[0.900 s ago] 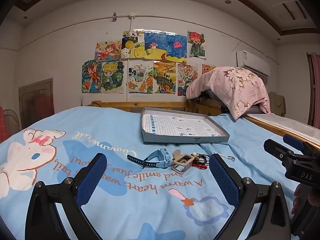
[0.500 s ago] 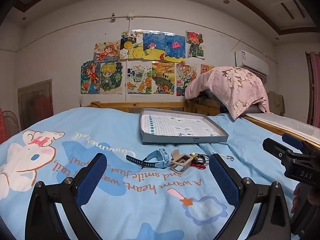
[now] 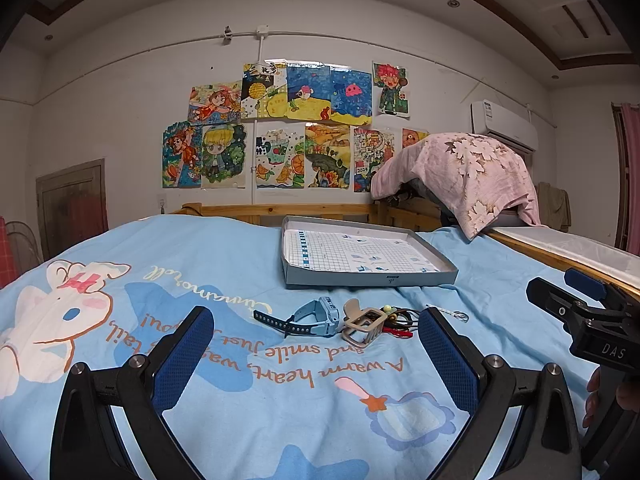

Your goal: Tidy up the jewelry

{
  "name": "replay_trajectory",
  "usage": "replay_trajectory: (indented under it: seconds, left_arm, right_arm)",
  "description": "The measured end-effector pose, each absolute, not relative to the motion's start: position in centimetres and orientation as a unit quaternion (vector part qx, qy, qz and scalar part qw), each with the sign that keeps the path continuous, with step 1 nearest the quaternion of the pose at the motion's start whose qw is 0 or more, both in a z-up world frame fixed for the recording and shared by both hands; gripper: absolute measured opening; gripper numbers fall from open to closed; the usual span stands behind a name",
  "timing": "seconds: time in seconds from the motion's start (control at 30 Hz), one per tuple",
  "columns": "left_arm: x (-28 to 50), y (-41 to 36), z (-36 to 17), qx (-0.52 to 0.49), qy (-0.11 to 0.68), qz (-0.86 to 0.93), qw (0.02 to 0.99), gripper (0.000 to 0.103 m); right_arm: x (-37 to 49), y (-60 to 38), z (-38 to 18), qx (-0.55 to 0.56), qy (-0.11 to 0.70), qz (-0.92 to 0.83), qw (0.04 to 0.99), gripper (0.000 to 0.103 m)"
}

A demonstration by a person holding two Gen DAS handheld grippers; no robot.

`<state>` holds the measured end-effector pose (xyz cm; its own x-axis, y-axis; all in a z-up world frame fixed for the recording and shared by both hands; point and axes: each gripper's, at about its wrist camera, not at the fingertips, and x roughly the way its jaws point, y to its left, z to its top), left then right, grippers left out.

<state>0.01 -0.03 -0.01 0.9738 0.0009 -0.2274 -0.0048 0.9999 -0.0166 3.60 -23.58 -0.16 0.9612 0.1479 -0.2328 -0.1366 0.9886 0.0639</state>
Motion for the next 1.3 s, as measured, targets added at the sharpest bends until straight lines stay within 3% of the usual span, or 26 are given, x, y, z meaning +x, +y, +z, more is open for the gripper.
replay_trajectory:
  seconds: [1.3]
  left_arm:
    - [0.01,-0.03,0.0,-0.007,0.113,0.001,0.994,0.103]
  right_arm:
    - [3.64,-23.05,-0.57,0.029,0.122,0.073,0.989,0.102]
